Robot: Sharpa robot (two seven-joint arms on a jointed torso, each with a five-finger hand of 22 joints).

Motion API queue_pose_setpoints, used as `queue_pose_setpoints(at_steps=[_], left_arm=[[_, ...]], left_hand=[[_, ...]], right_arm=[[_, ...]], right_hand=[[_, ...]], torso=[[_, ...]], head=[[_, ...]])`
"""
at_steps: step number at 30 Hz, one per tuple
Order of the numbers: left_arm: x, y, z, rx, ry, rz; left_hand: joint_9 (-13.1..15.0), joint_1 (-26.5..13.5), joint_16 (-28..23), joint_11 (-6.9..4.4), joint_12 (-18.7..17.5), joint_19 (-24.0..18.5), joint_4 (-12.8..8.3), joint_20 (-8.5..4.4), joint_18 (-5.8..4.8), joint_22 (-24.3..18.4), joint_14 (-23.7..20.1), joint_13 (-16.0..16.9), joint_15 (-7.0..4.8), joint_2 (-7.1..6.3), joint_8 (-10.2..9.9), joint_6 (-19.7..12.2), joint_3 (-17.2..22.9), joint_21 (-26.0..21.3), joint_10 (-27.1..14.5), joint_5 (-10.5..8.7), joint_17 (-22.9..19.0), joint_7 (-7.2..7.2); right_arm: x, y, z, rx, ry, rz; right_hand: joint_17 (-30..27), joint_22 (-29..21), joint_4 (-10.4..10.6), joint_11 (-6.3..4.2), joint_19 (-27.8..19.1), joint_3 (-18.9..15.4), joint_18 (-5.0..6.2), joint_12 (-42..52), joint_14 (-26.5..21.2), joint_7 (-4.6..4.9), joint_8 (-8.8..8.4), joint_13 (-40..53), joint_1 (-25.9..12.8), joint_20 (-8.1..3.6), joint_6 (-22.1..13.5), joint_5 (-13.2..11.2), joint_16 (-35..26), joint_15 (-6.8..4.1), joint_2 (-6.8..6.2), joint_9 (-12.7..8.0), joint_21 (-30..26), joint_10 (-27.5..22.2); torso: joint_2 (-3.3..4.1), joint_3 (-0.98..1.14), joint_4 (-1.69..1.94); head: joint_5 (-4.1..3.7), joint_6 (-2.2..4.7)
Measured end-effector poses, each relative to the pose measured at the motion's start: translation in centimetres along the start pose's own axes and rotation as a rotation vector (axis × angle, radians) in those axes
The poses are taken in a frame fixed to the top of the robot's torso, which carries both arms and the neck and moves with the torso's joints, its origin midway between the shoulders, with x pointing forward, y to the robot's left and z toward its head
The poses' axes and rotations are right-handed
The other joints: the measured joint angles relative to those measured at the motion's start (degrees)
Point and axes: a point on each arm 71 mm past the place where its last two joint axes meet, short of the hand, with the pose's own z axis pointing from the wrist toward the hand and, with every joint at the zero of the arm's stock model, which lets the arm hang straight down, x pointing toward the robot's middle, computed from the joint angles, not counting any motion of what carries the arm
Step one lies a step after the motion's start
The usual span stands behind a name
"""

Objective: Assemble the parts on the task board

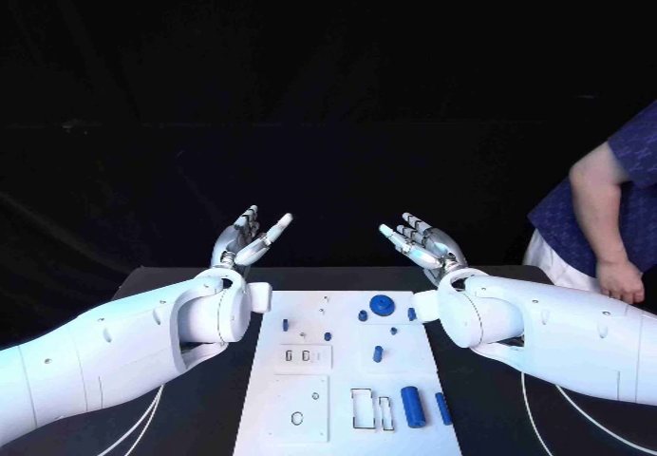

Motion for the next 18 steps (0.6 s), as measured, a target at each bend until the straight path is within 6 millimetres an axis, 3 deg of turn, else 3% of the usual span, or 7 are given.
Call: queue_pose_setpoints(at_steps=[4,8,10,13,14,15,18], left_arm=[[0.1,0.0,0.0,0.0,0.014,-0.014],[-1.0,0.0,0.0,0.004,0.005,-0.011],[-1.7,0.0,0.1,0.007,-0.003,-0.008],[-2.1,-0.1,0.0,0.009,-0.002,-0.01],[-2.2,-0.1,0.0,0.01,0.0,-0.011],[-2.3,-0.1,0.0,0.011,0.002,-0.012],[-2.6,-0.2,-0.1,0.012,0.006,-0.014]], left_hand=[[0.3,3.5,0.3,1.04,0.0,0.5,0.9,0.94,0.0,0.2,1.1,0.2,1.07,1.12,0.5,1.1,1.5,0.2,1.0,-0.06,0.3,0.2],[1.7,6.8,3.1,3.45,1.6,3.9,0.5,3.1,0.0,1.2,8.2,1.1,3.16,5.49,2.6,7.3,6.2,2.2,6.4,-1.41,2.2,0.44],[3.4,8.4,6.8,5.58,4.1,10.8,0.2,4.18,0.0,2.9,17.1,2.2,4.06,8.22,5.4,15.0,8.5,5.6,16.1,-2.0,4.1,0.9],[5.9,10.7,12.5,7.25,8.1,25.3,-0.6,4.47,-0.01,6.2,31.8,3.5,4.81,9.5,9.8,26.3,10.4,12.6,30.9,-2.0,7.1,1.81],[6.6,11.5,13.9,7.19,9.0,28.4,-0.7,4.44,0.05,6.7,35.6,3.7,4.51,9.48,10.9,29.2,11.1,14.1,35.3,-2.0,7.8,2.19],[7.3,12.5,14.9,6.79,9.5,31.8,-0.8,4.39,1.32,7.0,39.2,3.7,3.87,9.25,12.2,32.8,12.2,15.5,40.4,-2.0,8.3,2.76],[8.4,13.4,16.0,5.59,9.5,36.4,-0.8,3.91,1.69,7.1,44.4,3.4,2.51,8.33,14.0,38.5,14.4,17.3,46.7,-2.0,8.9,3.81]], right_arm=[[0.1,0.1,0.3,0.01,0.047,0.002],[-1.1,0.3,0.7,-0.033,0.048,-0.083],[-1.6,0.4,0.9,-0.06,0.051,-0.137],[-1.8,0.6,1.1,-0.096,0.067,-0.207],[-1.9,0.7,1.1,-0.112,0.074,-0.239],[-2.0,0.8,1.2,-0.124,0.08,-0.265],[-2.2,1.2,1.4,-0.16,0.101,-0.351]], right_hand=[[0.4,0.4,-0.5,0.62,1.1,0.5,0.0,0.5,1.9,0.1,0.68,0.2,2.5,0.8,1.8,0.0,0.6,0.62,-0.06,0.4,0.8,2.0],[1.2,1.1,-1.8,0.54,4.5,1.8,0.01,1.5,6.8,0.38,1.97,0.7,5.4,0.75,6.0,0.0,1.9,0.39,-0.23,1.4,2.2,7.2],[1.9,1.6,-3.0,0.35,7.0,2.3,0.14,2.2,10.6,0.6,2.99,1.0,6.9,0.75,9.3,0.0,2.9,0.05,-0.39,2.1,3.3,11.5],[3.0,2.7,-5.1,-0.16,12.5,3.4,1.3,3.6,18.2,1.04,5.04,1.6,9.0,0.75,15.7,0.0,4.9,-0.77,-0.73,3.4,5.6,20.1],[3.4,3.1,-5.7,-0.4,14.7,3.9,1.64,4.0,20.9,1.22,5.8,1.7,9.5,0.73,18.0,0.0,5.6,-1.1,-0.92,3.9,6.5,22.9],[3.8,3.5,-6.3,-0.63,16.9,4.5,2.35,4.3,23.4,1.41,6.53,1.8,10.1,0.72,20.5,0.0,6.3,-1.45,-1.08,4.4,7.4,25.6],[4.8,4.5,-8.2,-1.56,23.4,6.4,3.59,4.9,30.9,2.16,8.81,2.1,11.1,0.64,28.2,0.0,8.2,-2.65,-1.82,5.8,10.1,33.4]], torso=[[0.01,0.0,-0.01],[0.07,-0.03,-0.06],[0.12,-0.04,-0.1],[0.2,-0.05,-0.13],[0.24,-0.04,-0.12],[0.28,-0.04,-0.12],[0.42,-0.04,-0.09]], head=[[-0.01,-0.01],[0.13,-0.52],[0.25,-0.7],[0.26,-0.85],[0.23,-0.91],[0.18,-1.02],[0.07,-1.2]])
